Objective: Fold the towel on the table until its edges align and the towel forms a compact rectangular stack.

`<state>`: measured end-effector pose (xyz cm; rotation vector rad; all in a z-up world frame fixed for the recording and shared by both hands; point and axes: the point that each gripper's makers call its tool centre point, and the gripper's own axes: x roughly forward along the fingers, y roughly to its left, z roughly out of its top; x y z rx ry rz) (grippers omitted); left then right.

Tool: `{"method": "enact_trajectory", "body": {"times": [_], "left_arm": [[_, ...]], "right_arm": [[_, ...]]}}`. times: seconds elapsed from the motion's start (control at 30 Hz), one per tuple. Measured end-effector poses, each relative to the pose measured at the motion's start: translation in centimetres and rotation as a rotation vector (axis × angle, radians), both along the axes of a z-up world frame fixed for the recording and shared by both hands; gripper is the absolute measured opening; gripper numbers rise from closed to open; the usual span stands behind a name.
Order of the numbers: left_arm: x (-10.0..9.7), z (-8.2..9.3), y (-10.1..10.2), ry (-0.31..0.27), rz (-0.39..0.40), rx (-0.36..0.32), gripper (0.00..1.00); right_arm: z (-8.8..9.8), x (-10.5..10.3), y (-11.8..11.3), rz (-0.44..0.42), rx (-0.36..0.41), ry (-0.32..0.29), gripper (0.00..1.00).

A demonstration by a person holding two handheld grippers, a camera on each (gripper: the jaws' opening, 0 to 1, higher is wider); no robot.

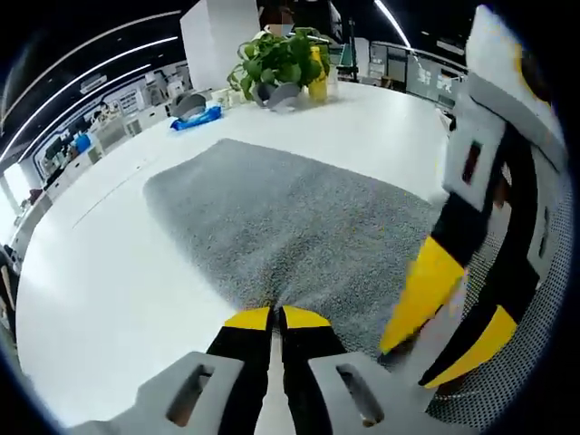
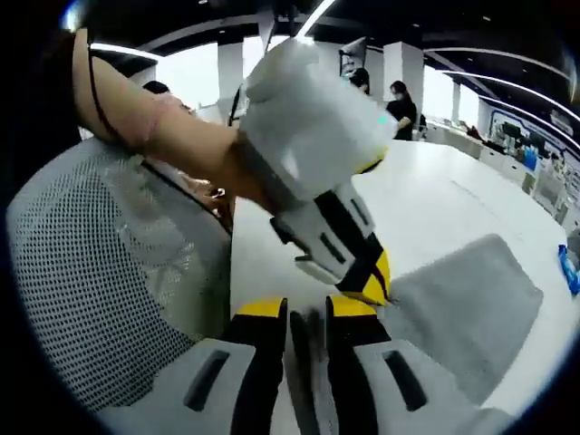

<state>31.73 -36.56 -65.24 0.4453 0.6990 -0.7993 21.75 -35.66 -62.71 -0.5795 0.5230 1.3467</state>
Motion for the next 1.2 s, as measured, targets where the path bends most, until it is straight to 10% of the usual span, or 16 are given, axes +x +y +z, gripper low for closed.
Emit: {"method": "enact_trajectory", "body": {"times": [0.47,0.57,0.63,0.87,1.07,1.2], "left_arm": [[-0.1,0.3,0.1,0.082,0.073,-0.062,0.04],[0.3,1.6,-0.6,0.164,0.184,-0.213,0.05],[1.3,4.0,-1.5,0.095,0.184,-0.352,0.05],[2.4,6.2,-0.8,-0.064,0.168,-0.323,0.04],[2.3,6.9,-1.1,-0.083,0.133,-0.331,0.04],[2.0,8.3,-1.6,-0.135,0.077,-0.336,0.04]], "right_arm": [[-3.1,0.2,-1.0,0.078,-0.181,-0.159,0.06],[-3.2,0.3,-1.1,0.089,-0.187,-0.175,0.05],[-3.2,0.4,-1.0,0.101,-0.197,-0.184,0.04],[-2.5,1.0,-0.9,-0.113,-0.059,0.114,0.0],[-0.1,2.8,-1.8,-0.354,0.176,0.405,0.0],[0.9,4.5,-3.1,-0.472,0.292,0.497,0.0]]}}
